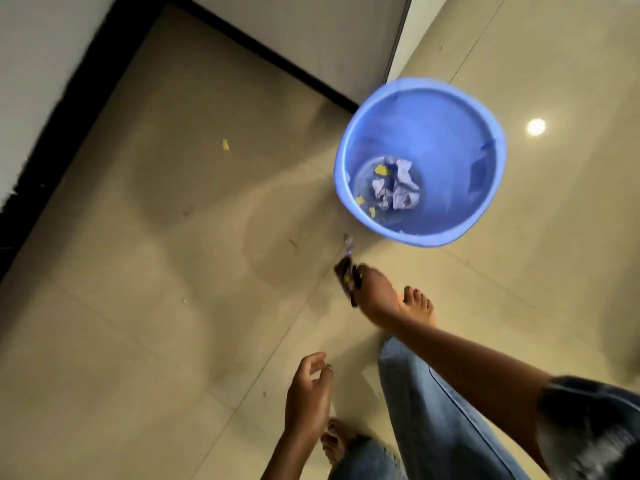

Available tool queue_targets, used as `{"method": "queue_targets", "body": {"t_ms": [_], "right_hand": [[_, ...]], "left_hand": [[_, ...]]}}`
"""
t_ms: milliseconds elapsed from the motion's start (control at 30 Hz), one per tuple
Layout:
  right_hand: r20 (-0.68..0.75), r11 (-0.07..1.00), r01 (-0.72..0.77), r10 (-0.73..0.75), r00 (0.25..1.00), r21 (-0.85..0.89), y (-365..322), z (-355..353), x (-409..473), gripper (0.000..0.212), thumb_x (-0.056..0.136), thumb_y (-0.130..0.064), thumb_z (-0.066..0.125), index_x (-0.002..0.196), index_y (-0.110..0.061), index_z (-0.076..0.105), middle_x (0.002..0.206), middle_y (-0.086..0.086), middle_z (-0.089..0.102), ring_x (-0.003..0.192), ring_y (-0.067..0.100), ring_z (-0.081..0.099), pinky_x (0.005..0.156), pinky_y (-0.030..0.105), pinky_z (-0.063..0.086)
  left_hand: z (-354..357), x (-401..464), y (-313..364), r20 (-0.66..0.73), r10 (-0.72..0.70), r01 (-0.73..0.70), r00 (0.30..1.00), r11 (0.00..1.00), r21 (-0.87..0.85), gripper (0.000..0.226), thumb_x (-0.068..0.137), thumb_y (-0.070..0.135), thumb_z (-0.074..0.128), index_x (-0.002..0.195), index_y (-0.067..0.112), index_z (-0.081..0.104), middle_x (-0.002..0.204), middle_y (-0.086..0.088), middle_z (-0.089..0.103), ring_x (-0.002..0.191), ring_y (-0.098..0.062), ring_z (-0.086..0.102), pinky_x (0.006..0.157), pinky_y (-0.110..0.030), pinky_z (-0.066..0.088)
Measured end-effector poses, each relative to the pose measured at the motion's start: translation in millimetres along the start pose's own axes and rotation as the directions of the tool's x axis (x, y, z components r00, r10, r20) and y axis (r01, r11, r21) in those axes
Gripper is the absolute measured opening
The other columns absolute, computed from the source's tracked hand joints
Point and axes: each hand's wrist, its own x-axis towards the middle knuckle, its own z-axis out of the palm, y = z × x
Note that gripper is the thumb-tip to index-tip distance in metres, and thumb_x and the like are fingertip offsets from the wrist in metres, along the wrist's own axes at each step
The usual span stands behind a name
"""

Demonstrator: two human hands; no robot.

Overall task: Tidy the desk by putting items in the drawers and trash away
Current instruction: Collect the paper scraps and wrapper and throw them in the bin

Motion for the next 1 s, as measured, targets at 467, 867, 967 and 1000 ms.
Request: {"method": "queue_targets", "body": {"t_ms": [467, 867, 967, 1000], "right_hand": [[-0.345, 0.922, 0.315, -0.378, 0.859, -0.225, -53.0, -184.5, -122.6, 0.036, 0.063, -0.017, 0.081, 0.092, -0.025, 0.061, 0.081, -0.005, 0.069, 0.075, 0.026, 0.062, 0.060, 0.032, 0.037], [-0.236, 0.924, -0.009, -0.088, 0.968, -0.383, -50.8, -290.0, -180.0, 0.058, 0.081, -0.015, 0.049, 0.135, -0.025, 0.034, 0.132, -0.002, 0.045, 0.123, 0.022, 0.041, 0.088, 0.035, 0.035], [-0.229, 0.922, -0.009, -0.087, 0.970, -0.387, -56.1, -290.8, -223.3, 0.056, 0.083, -0.012, 0.046, 0.136, -0.025, 0.033, 0.130, -0.002, 0.046, 0.120, 0.021, 0.043, 0.086, 0.033, 0.034], [-0.235, 0.926, -0.002, -0.094, 0.967, -0.378, -59.5, -290.4, -235.6, 0.055, 0.083, -0.011, 0.045, 0.135, -0.025, 0.034, 0.128, -0.002, 0.047, 0.117, 0.020, 0.044, 0.084, 0.032, 0.033]], "left_hand": [[-25.0, -138.6, 164.1, -0.103, 0.196, -0.199, 0.975, 0.980, -0.017, 0.023, 0.092, 0.019, 0.053, 0.113, 0.029, 0.050, 0.116, 0.004, 0.060, 0.089, -0.011, 0.054, 0.074, -0.020, 0.034], [-31.8, -237.1, 210.2, -0.141, 0.241, -0.253, 0.960, 0.965, -0.075, 0.030, 0.090, 0.012, 0.056, 0.114, 0.027, 0.048, 0.119, -0.002, 0.059, 0.110, -0.016, 0.057, 0.069, -0.008, 0.035], [-47.4, -271.8, 200.9, -0.171, 0.234, -0.251, 0.957, 0.965, -0.082, 0.036, 0.091, 0.018, 0.055, 0.127, 0.022, 0.048, 0.126, -0.001, 0.058, 0.110, -0.017, 0.057, 0.079, -0.018, 0.035], [-52.0, -280.9, 197.8, -0.180, 0.234, -0.250, 0.956, 0.965, -0.076, 0.038, 0.092, 0.020, 0.054, 0.130, 0.022, 0.047, 0.128, -0.001, 0.057, 0.111, -0.016, 0.056, 0.081, -0.019, 0.035]]}}
